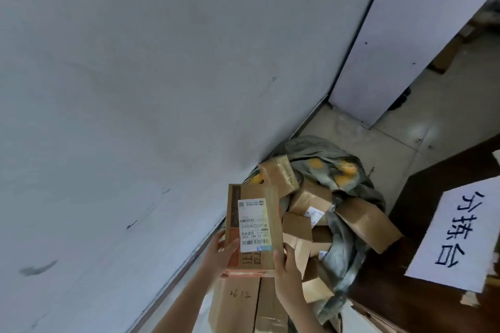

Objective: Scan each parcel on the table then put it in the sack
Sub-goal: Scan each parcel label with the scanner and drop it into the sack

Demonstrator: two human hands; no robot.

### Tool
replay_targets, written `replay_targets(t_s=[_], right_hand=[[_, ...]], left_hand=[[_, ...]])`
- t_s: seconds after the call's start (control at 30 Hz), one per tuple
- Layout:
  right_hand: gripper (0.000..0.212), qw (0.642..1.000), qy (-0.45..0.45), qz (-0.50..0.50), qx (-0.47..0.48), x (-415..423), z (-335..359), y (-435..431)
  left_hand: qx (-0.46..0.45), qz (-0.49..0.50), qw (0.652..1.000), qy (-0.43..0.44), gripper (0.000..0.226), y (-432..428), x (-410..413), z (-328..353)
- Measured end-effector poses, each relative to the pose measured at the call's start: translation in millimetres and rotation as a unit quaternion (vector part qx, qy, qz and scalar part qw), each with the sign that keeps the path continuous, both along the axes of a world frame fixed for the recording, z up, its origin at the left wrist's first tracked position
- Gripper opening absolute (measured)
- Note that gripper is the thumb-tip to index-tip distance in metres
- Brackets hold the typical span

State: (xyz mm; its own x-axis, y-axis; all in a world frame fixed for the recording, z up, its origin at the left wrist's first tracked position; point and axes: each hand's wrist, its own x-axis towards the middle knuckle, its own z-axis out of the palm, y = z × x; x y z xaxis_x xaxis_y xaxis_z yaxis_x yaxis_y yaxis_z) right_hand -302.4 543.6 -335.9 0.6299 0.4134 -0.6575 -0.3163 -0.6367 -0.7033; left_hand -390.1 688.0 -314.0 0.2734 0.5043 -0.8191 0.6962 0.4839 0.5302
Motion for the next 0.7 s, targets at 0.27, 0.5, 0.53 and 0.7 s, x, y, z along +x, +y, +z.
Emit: replay_targets(t_s=[0.27,0.5,0.53,0.7], right_hand=[[0.03,0.995,-0.049,-0.08,-0.041,5,-117,41],[0.035,0.985,-0.037,-0.022,-0.165,10,-161,39],[0.034,0.987,-0.03,-0.039,-0.152,8,-161,36],[0.06,0.988,0.006,-0.036,-0.148,0,-145,23]], left_hand=[[0.012,-0.099,0.994,-0.036,0.059,41,20,-131],[0.003,-0.222,0.975,-0.006,0.059,35,16,-190],[-0.019,-0.225,0.974,-0.012,0.06,35,17,-193],[-0.012,-0.318,0.947,-0.036,0.065,39,29,-183]])
